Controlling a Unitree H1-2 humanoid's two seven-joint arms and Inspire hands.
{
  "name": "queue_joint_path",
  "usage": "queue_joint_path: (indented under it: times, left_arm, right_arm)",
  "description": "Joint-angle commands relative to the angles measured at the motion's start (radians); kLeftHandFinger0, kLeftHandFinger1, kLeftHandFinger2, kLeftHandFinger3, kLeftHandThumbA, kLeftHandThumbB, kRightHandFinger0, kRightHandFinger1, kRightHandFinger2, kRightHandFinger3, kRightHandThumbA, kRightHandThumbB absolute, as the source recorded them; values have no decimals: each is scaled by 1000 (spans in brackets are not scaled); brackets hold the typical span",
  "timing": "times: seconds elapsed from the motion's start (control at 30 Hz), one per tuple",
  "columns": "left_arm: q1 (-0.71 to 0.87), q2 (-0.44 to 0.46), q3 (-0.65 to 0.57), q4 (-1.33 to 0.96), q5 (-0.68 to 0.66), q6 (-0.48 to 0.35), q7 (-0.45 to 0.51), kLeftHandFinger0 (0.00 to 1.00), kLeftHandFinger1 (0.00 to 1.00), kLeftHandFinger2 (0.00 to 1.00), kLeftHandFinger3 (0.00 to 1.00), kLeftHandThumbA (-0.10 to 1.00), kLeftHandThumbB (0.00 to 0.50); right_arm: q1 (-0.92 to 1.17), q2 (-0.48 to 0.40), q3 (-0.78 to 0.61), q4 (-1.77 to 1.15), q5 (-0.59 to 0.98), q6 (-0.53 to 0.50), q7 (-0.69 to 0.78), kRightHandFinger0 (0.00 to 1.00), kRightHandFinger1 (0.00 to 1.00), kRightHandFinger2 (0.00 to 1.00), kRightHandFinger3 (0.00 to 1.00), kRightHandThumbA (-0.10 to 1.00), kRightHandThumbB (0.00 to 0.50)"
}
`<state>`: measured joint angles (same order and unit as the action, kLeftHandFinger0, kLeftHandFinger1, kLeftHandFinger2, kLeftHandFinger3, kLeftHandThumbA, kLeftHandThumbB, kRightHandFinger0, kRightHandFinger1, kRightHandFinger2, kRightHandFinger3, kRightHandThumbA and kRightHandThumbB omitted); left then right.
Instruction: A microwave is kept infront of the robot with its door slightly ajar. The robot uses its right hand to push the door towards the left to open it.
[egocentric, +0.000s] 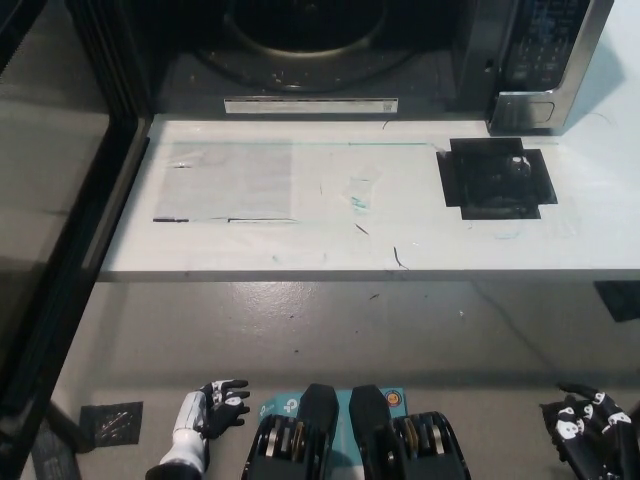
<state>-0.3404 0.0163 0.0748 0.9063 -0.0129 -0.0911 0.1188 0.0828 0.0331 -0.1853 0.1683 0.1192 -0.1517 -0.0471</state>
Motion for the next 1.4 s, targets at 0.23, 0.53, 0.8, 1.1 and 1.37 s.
queue_joint_path:
  times: [0.23, 0.53, 0.8, 1.1, 1.37]
  left_arm:
    - [-34, -3, 9, -15, -13, -10, 3, 701, 610, 628, 549, 69, 45]
    - [-44, -6, 12, -4, -14, -16, 12, 710, 620, 636, 552, 62, 45]
    - [-44, -6, 12, -2, -15, -17, 11, 726, 617, 634, 559, 97, 56]
    - [-47, -11, 28, 0, -40, -32, -2, 623, 553, 577, 530, -10, 55]
    - [-53, -10, 23, 4, -25, -12, 19, 619, 548, 582, 530, 50, 61]
  right_arm:
    - [-21, -10, -3, -23, 9, -26, -3, 57, 123, 328, 556, 247, 218]
    - [-32, -20, 1, -17, -8, -26, -9, 62, 131, 344, 569, 255, 209]
    - [-34, -23, 3, -15, -5, -30, -8, 61, 127, 345, 574, 261, 207]
    - [-35, -24, 2, -19, -5, -24, -11, 49, 113, 335, 571, 296, 229]
    - [-37, -24, 4, -15, -18, -30, -18, 60, 128, 343, 573, 294, 216]
